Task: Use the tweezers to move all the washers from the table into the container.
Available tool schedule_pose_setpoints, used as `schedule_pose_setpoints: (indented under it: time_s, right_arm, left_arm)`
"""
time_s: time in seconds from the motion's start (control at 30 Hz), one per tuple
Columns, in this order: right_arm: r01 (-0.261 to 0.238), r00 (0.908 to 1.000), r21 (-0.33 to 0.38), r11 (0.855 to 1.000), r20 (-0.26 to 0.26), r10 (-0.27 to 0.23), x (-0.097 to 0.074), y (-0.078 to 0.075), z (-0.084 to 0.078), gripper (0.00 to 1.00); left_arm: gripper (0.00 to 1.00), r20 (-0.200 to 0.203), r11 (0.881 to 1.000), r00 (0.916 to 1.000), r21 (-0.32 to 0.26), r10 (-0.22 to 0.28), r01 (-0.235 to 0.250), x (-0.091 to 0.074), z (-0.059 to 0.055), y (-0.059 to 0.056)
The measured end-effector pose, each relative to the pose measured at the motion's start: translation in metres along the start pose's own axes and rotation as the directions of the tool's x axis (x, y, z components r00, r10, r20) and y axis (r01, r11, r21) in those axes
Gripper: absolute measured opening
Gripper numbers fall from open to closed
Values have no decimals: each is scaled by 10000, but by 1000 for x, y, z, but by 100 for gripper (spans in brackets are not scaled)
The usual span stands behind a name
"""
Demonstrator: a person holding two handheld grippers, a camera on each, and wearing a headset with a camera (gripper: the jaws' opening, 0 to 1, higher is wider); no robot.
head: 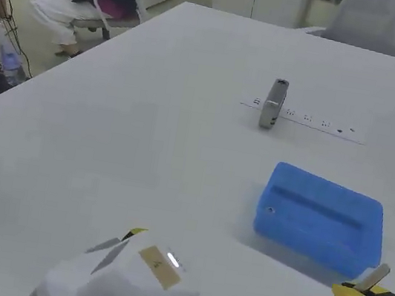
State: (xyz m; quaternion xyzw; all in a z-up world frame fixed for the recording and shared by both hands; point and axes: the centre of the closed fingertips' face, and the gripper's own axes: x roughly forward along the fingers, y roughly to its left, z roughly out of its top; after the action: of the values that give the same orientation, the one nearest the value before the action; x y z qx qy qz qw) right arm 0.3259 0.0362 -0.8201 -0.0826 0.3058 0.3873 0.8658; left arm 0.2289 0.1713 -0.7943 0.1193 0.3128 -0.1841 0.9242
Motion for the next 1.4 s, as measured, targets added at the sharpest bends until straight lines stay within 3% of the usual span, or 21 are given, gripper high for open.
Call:
schedule_pose_setpoints:
  time_s: [0.4, 0.7, 0.87, 1.07, 1.23, 1.4]
  right_arm:
    - [113, 9999, -188, 9998, 52, -112, -2, -3, -3, 3]
    - [-22, 9998, 588, 9983, -181, 33, -1, -10, -3, 2]
    - [-62, 9997, 751, 9972, 235, 44, -10, -6, 13, 2]
    - [213, 9941, 462, 9987, 1049, -260, -16, -14, 53, 2]
    - [436, 9858, 443, 9981, 1600, -502, -10, -26, 81, 2]
    - [602, 9824, 453, 9972, 1742, -672, 5, -43, 90, 2]
  left_arm:
    - [97, 56, 9999, 9998, -34, 169, -169, 1, 2, 2]
    - [97, 35, 9999, 9999, -4, 126, -126, 2, 1, 1]
    - [97, -16, 9999, 9999, 41, 160, -160, 1, 0, 1]
    - [97, -64, 9999, 9999, 43, 129, -129, 0, -1, 1]
    - [96, -164, 9998, 9998, 148, 151, -149, 0, -2, 2]
    - [96, -242, 9993, 9994, 277, 261, -255, 0, -4, 4]
